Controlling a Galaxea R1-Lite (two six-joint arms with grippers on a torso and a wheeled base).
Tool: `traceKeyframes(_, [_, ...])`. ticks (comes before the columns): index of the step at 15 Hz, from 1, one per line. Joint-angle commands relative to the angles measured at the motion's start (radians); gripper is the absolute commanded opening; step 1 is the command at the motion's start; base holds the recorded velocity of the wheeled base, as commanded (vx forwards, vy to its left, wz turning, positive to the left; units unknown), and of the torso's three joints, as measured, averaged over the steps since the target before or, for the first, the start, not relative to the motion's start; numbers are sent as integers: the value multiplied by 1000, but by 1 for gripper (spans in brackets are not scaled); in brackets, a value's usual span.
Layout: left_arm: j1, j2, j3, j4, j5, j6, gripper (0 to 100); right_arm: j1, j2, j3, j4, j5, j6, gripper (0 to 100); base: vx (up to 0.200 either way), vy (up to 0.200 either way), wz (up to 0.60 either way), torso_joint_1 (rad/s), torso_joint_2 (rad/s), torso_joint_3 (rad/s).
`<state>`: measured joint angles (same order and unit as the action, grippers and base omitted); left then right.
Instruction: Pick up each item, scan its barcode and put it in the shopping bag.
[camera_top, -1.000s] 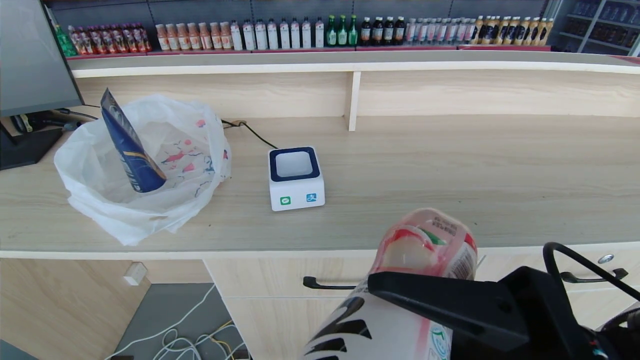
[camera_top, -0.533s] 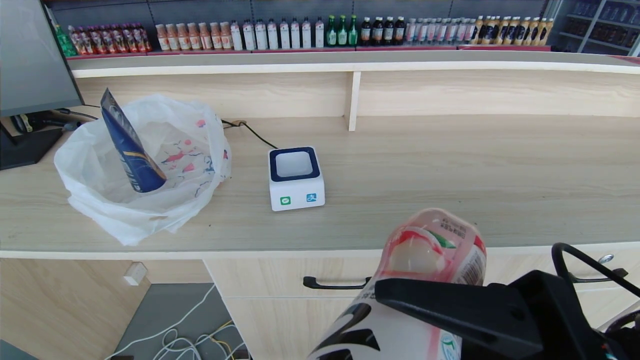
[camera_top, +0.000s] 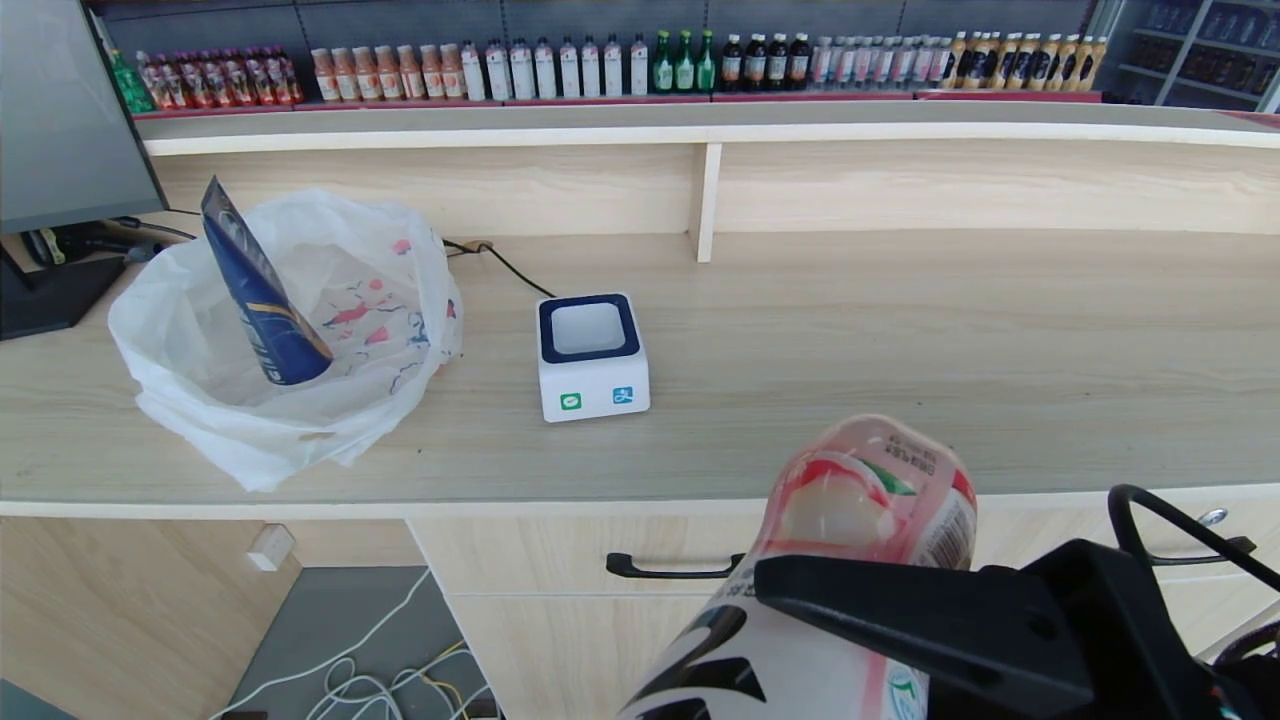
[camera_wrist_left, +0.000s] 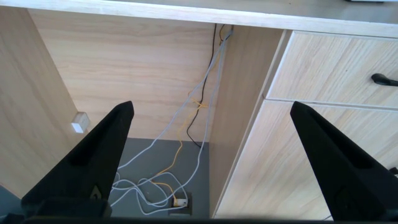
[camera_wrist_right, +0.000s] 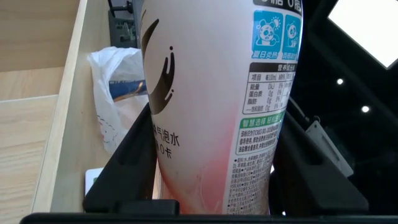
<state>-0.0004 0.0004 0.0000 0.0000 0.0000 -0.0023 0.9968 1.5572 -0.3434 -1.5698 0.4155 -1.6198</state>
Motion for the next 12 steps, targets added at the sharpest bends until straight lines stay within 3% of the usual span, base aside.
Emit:
traceKeyframes(1, [-1,0,0,0,0,-1,100,0,0,0,-1,0,1,0,0,0,0,0,0,0])
traceKeyframes(9, [0,0,0,0,0,-1,100,0,3,3,-1,0,32,0,0,0,0,0,0,0])
traceKeyframes(12, [0,0,0,0,0,-1,100,0,15,-2,-1,-3,121,0,0,0,0,0,0,0])
